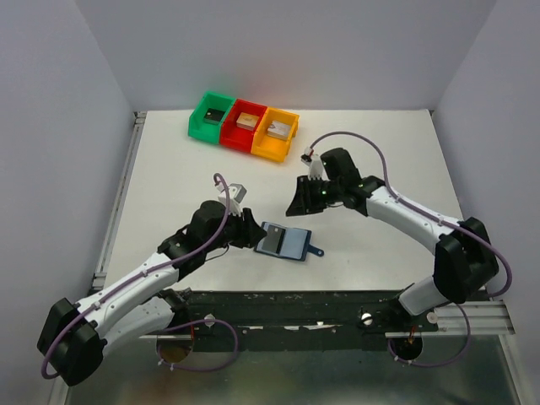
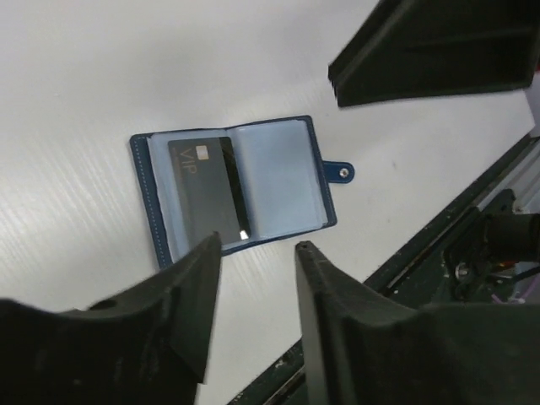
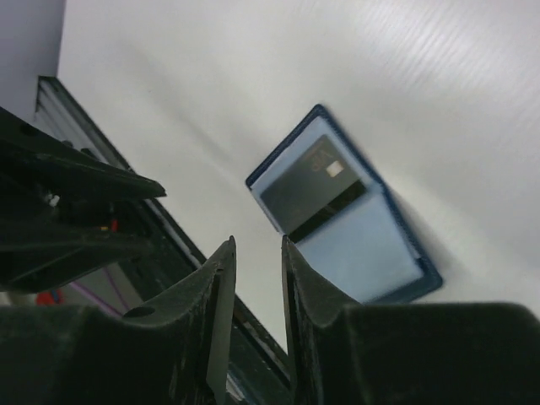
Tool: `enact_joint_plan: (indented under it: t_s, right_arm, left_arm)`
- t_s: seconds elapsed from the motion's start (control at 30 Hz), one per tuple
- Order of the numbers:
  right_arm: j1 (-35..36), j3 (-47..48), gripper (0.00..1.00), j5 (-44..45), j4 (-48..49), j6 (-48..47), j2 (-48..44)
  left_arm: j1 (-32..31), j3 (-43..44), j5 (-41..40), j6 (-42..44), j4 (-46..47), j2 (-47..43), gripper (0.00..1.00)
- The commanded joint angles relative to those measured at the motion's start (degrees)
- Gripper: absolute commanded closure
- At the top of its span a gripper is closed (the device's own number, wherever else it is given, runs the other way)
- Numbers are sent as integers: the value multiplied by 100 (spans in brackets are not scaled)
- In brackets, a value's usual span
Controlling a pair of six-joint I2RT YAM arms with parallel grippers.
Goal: Take the credit cards out of the card holder
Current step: Place the card holder at the center of the board, then remove the credit card from the card holder.
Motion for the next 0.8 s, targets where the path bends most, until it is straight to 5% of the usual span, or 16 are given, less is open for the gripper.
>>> enact_joint_plan:
  t_s: [0.0,0.17,0.77]
  right_arm:
    - [441,-773,67,-828,1737,1229,409]
    - [952,-940,69,-714,1843,1177,743]
    - [1067,-1627,69,155,1300,835,989]
  left_arm:
    - [19,153,-578,-326,242,413,59]
    - [19,136,-1008,-511,128,704,68]
    - [11,-181,-965,-704,444,652,69]
